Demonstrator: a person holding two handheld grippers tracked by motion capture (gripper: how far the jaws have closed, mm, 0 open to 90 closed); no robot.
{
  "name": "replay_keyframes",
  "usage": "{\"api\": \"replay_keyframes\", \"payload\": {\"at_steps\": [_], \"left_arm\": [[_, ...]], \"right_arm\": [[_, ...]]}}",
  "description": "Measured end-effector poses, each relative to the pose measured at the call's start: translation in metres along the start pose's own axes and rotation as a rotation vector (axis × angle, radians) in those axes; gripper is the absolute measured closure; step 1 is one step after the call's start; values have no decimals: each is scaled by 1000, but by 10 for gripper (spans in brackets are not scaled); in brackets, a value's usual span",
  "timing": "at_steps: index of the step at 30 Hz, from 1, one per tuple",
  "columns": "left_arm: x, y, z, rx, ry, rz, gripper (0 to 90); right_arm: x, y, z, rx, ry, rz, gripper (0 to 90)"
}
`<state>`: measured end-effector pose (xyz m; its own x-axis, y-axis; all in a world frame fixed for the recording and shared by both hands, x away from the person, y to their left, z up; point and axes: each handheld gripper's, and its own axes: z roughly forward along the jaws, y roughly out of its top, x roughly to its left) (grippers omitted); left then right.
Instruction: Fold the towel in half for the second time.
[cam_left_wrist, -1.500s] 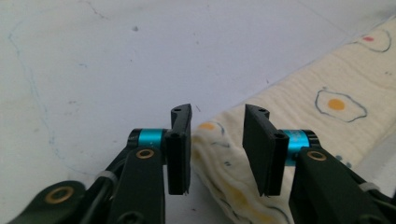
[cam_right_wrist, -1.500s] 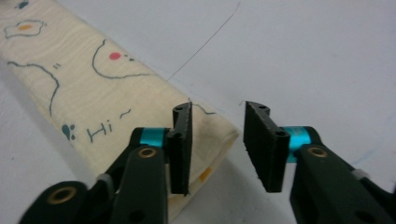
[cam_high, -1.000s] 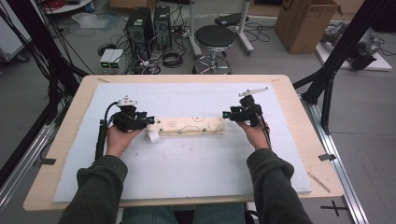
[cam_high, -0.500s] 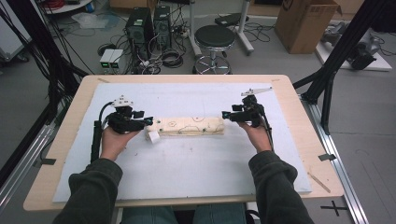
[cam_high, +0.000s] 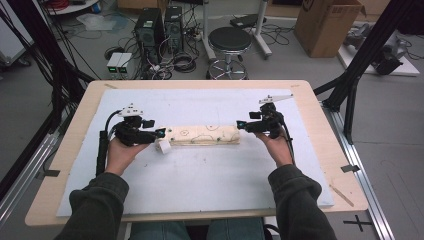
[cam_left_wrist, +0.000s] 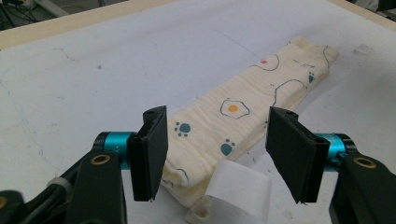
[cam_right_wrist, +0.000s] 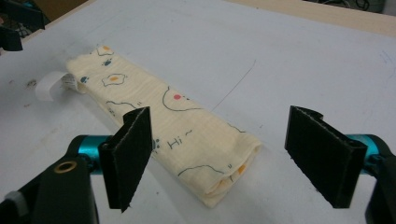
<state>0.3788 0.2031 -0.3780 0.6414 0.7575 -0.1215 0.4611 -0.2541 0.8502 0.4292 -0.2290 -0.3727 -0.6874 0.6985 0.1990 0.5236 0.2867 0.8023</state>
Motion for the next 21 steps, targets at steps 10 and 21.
{"api": "replay_keyframes", "payload": {"at_steps": [10,21], "left_arm": [[1,-8,-8,5,1,-6,361],[-7,-10,-22,-4,-1,34,340]], "right_arm": [[2,-4,-5,-18,-3,1,189],[9,-5,-18,-25,-9,-30,164]]}}
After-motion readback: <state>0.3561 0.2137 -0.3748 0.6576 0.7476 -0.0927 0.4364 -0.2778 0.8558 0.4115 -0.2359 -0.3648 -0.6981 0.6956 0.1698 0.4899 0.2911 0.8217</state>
